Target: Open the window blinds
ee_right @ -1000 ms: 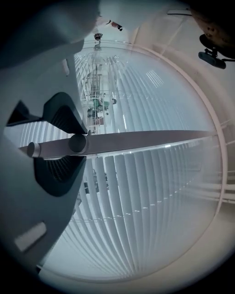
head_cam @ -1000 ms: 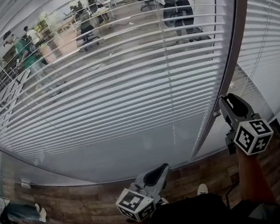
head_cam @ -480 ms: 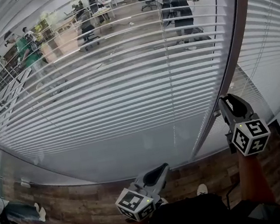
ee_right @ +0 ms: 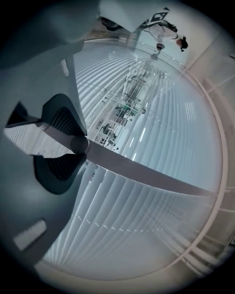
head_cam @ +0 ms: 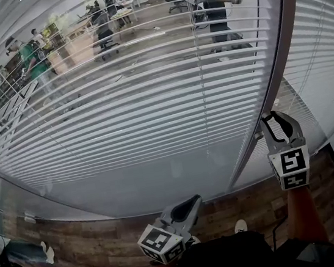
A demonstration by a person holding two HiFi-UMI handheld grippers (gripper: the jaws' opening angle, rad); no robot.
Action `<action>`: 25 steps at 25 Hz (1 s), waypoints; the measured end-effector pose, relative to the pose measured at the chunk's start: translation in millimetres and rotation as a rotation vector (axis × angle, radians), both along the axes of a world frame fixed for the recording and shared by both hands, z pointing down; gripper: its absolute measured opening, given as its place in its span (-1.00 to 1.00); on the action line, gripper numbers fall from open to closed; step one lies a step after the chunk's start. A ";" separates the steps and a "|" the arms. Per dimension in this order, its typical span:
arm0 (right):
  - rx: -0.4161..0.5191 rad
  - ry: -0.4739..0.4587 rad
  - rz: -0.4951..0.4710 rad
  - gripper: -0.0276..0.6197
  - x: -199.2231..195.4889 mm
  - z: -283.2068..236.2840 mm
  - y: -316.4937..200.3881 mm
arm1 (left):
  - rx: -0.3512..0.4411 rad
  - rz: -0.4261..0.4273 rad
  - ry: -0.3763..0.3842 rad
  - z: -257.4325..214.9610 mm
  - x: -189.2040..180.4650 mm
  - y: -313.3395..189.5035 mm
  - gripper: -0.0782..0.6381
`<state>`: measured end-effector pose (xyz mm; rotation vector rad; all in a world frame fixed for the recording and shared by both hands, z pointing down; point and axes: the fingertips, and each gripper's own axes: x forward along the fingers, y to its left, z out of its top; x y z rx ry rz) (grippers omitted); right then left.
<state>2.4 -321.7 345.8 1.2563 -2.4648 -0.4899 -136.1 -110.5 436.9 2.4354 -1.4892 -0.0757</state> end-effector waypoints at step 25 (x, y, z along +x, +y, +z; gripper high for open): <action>0.112 0.191 0.028 -0.40 -2.6 10.8 0.4 | 0.007 0.011 0.001 3.8 -0.8 0.9 -0.78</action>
